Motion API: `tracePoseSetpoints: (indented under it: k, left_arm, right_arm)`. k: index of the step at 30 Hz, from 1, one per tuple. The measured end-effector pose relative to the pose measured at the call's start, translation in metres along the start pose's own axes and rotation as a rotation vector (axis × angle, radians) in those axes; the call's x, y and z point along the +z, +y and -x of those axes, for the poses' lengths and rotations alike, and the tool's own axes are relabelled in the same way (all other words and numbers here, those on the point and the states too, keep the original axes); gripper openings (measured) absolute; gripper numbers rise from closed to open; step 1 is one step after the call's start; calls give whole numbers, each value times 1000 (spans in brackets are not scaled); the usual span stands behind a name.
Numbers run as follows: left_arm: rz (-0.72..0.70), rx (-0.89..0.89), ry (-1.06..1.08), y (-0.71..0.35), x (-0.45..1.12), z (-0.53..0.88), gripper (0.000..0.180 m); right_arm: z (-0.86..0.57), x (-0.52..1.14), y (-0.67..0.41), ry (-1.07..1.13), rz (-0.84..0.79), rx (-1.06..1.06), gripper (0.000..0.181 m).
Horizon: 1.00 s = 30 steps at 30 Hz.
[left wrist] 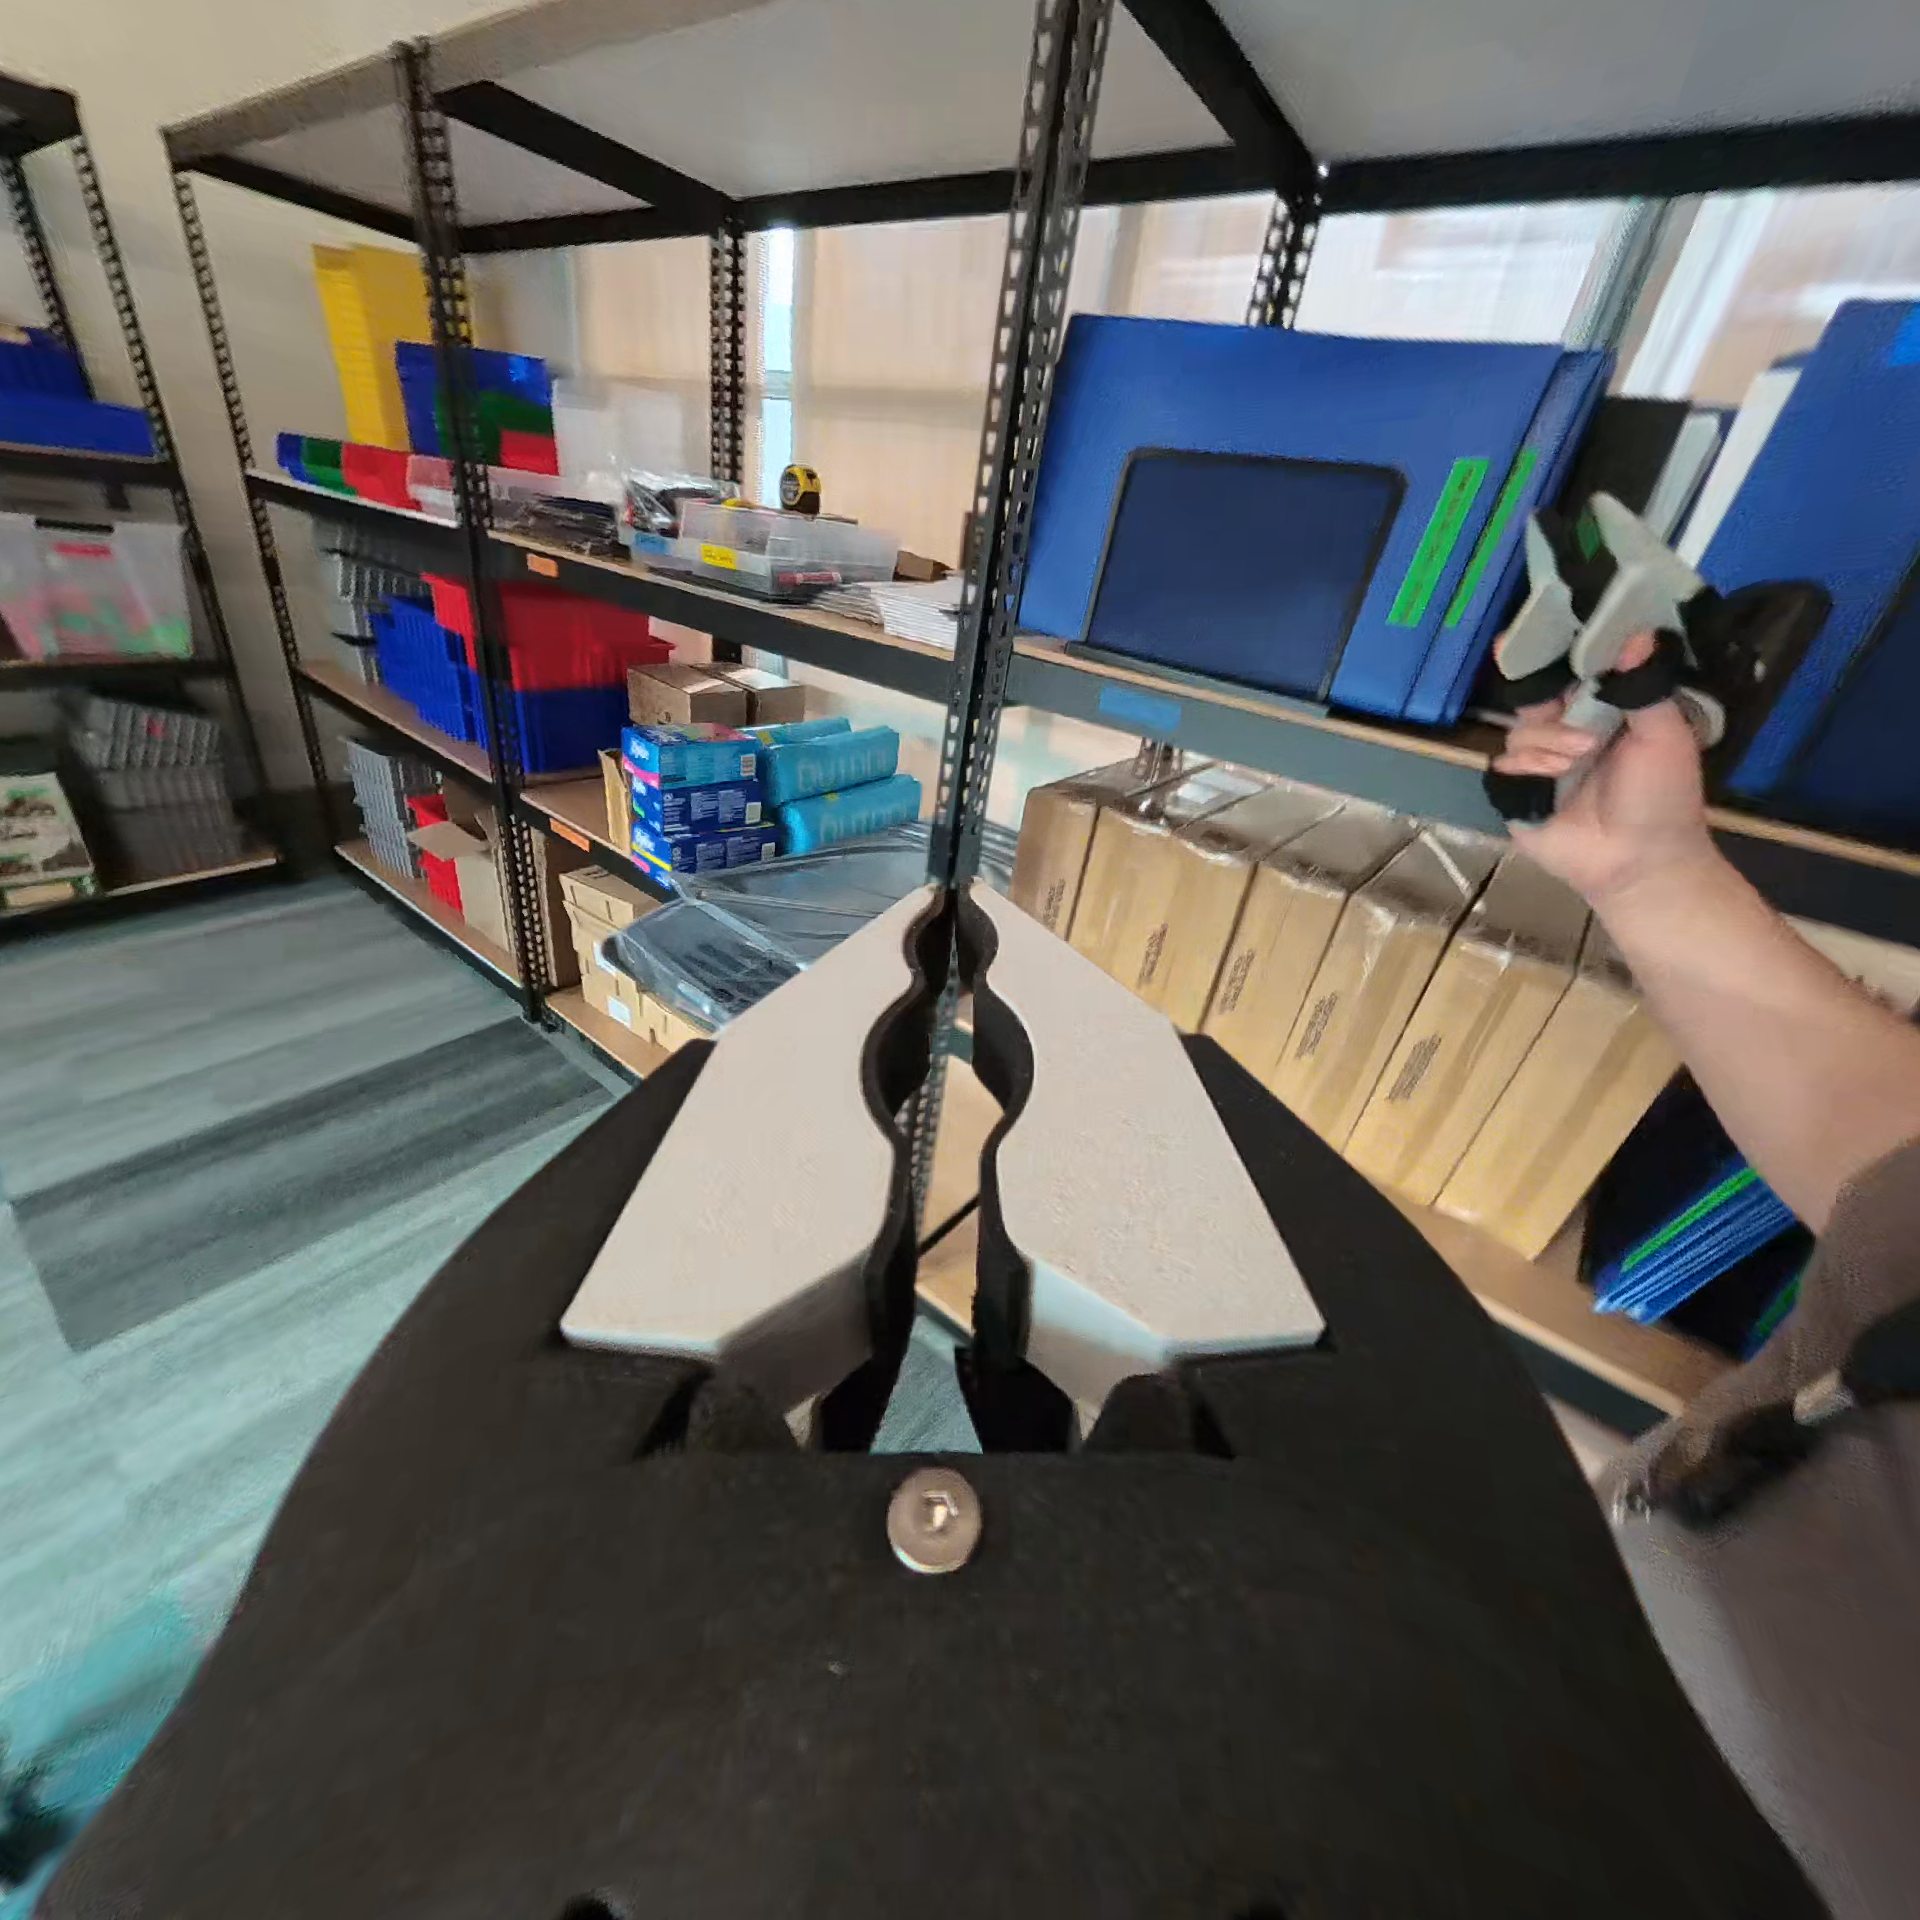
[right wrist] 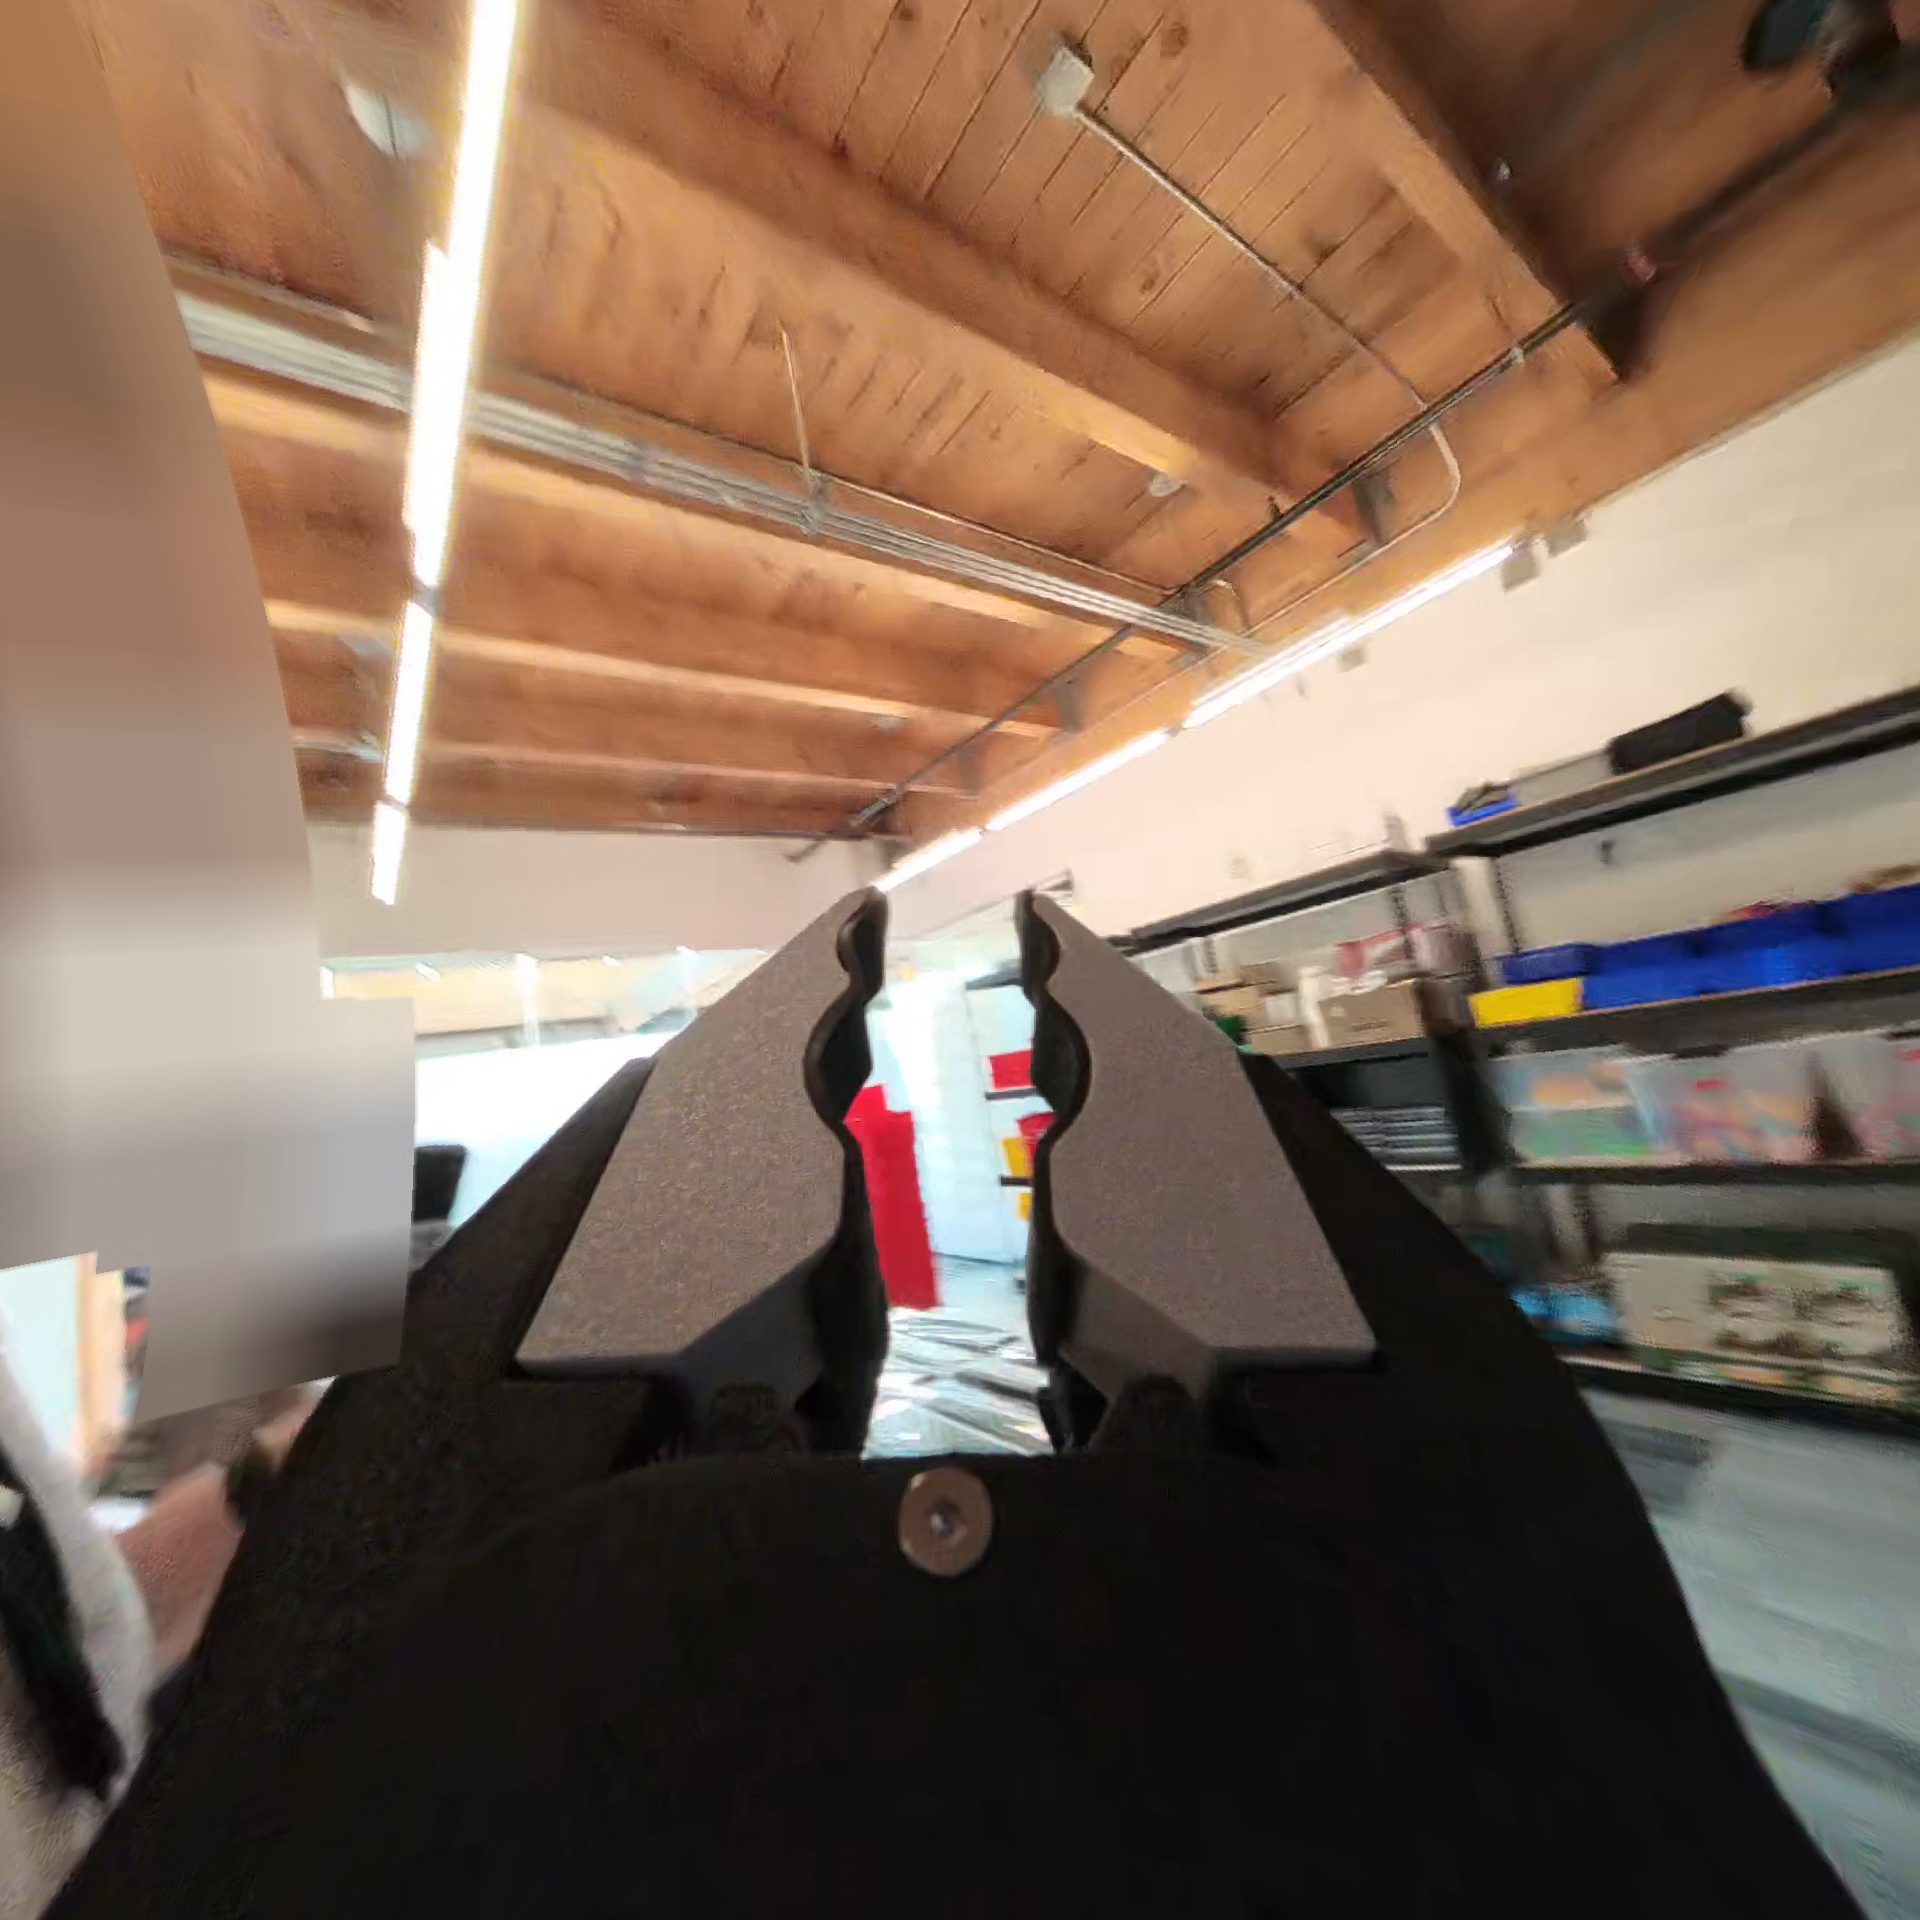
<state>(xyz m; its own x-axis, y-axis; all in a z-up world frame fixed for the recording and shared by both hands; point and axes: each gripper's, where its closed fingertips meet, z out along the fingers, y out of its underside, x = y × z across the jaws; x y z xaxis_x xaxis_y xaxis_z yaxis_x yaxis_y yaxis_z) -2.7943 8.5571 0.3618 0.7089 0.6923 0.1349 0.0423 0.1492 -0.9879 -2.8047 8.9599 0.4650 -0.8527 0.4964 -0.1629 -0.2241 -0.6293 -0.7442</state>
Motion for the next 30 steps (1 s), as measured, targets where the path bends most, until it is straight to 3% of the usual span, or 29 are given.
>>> tracePoseSetpoints:
  k: [4,7,10,13,15,16,19,23,25,28,29,30]
  left_arm:
    - [133,151,-70,2,27,98,10]
    - [155,211,-90,0,57,160,14]
    - [154,161,-67,-5,90,210,25]
    - [129,162,-115,-10,122,265,39]
    - [130,170,-128,-6,147,301,29]
    - [124,166,-119,-2,162,314,6]
    - [94,106,-58,6,212,350,0]
    - [106,134,-34,13,277,402,1]
    - [100,204,-106,13,302,446,21]
    - [128,103,-69,15,350,491,33]
    - [129,73,-34,13,366,500,26]
    - [122,70,-9,11,379,510,6]
  right_arm:
    - [-79,45,84,355,236,-345,0]
    - [-107,72,135,430,409,-550,0]
    - [-140,87,161,542,491,-676,0]
    - [-168,98,129,725,446,-1023,0]
    - [-181,109,107,769,430,-1187,0]
    - [-192,114,102,778,443,-1222,0]
    - [-244,126,107,812,530,-1231,21]
    - [-326,157,143,792,594,-1191,27]
    - [-373,191,169,698,602,-1161,28]
    - [-457,248,213,621,725,-985,30]
    - [-476,270,226,571,738,-980,30]
    - [-496,290,240,537,750,-1000,29]
